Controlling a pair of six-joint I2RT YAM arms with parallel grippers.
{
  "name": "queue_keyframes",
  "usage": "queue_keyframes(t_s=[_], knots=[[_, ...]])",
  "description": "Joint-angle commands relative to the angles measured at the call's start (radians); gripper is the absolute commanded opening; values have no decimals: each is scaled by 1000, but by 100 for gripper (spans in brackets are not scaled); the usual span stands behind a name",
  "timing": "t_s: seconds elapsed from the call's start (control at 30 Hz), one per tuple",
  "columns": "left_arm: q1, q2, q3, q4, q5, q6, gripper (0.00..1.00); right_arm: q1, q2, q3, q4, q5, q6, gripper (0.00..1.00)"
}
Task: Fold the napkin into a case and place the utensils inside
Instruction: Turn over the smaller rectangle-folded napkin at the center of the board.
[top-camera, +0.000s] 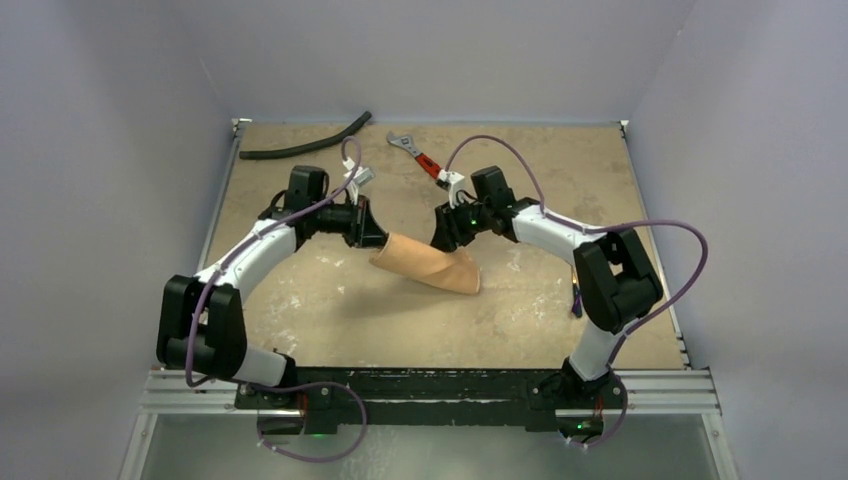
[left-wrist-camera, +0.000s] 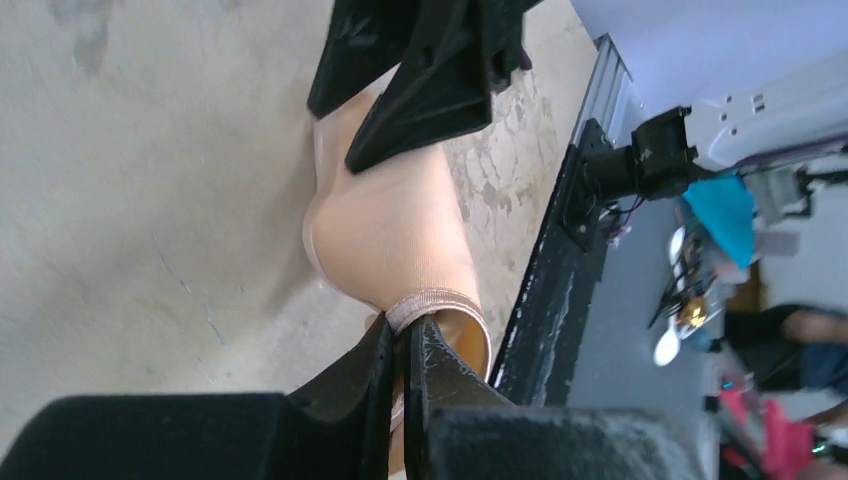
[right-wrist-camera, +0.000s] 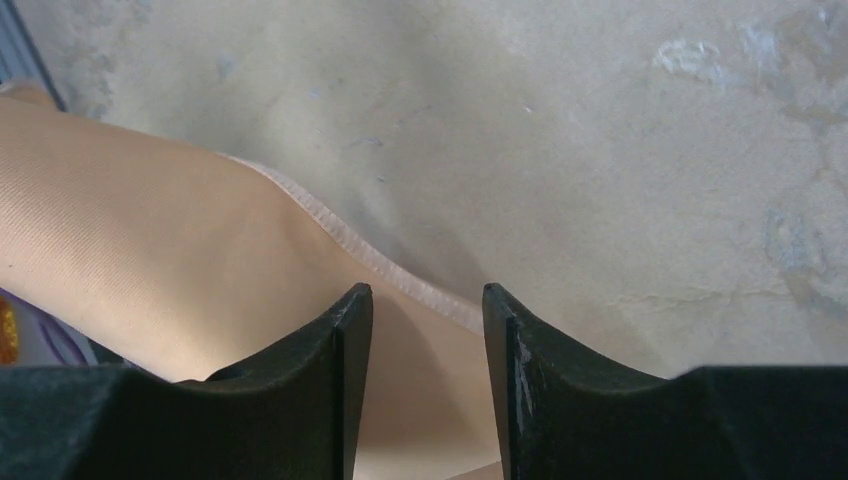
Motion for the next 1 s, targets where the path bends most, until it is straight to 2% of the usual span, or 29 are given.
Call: queue_keyframes(t_s=[0.0,0.03,0.1,0.13,0.23,0.33,0.4,0.5,0.6,0.73,0.8,0.93,0.97], knots=[[61,16,-161,297,11,-323,0,-8,57,50,-141,122,-3,45],[81,25,-195,333,6,-328,0,-16,63,57,-133,189,31,46],[119,52,-214,278,-27,-260,0,-21,56,69,-119,380,84,55],[143,66,-219,268,-48,-249,0,-22,43,75,-111,443,97,56],[203,93,-216,227,-114,-182,0,-20,-12,82,-68,574,118,58],[218,128,-202,148,-186,-101,0,-20,-60,89,-43,631,126,57],[223,157,-204,111,-245,-73,0,-20,-100,74,-10,584,137,56],[227,204,-191,67,-318,-59,0,-9,-140,12,147,326,171,53],[228,231,-175,49,-357,-66,0,46,-71,15,210,161,208,48],[232,266,-121,-26,-425,-25,16,75,42,-9,319,-2,276,35],[265,254,-103,-62,-460,10,23,75,89,-9,320,-27,278,30],[295,197,-36,-169,-512,103,56,75,158,51,280,26,248,26],[302,189,-17,-203,-514,141,60,75,170,64,279,43,238,26]])
